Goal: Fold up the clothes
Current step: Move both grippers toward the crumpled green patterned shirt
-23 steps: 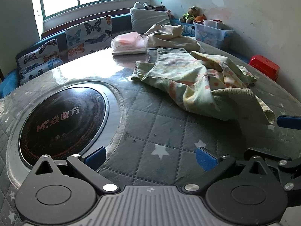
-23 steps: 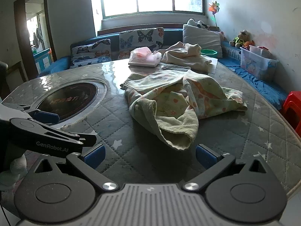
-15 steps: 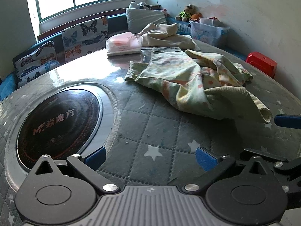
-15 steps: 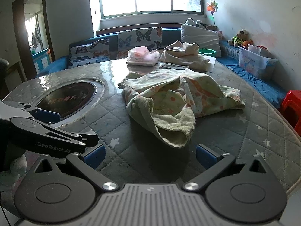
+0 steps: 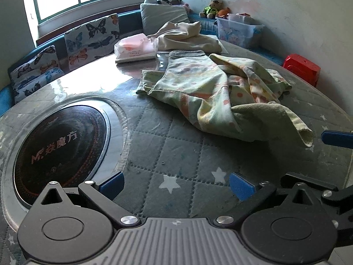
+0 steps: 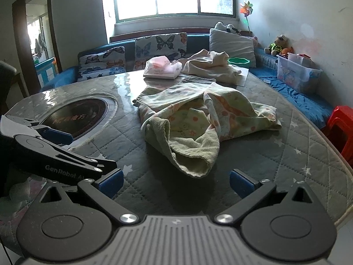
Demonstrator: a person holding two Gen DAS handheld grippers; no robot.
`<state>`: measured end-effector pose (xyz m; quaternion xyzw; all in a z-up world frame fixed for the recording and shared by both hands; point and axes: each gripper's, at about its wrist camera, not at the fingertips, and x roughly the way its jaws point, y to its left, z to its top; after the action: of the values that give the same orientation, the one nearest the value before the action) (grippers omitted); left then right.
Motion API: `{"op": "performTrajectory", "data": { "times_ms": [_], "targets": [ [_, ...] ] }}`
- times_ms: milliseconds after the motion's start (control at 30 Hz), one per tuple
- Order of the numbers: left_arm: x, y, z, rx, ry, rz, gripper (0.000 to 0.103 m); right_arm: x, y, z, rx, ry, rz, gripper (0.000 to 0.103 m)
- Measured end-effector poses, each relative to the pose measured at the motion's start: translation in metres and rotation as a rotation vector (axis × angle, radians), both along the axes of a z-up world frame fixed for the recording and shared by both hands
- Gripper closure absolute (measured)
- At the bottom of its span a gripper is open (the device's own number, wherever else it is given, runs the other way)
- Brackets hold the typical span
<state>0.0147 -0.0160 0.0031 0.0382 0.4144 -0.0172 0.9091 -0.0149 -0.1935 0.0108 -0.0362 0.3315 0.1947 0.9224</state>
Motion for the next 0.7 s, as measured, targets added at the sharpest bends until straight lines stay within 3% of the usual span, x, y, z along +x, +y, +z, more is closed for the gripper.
{"op": "performTrajectory", "data": {
  "times_ms": [700],
  "targets": [
    [0.015, -0.006, 0.001, 0.021, 0.035, 0.004, 0.0, 0.016, -0.007, -0.004, -0.022, 0.046, -0.026, 0.0]
  ]
}}
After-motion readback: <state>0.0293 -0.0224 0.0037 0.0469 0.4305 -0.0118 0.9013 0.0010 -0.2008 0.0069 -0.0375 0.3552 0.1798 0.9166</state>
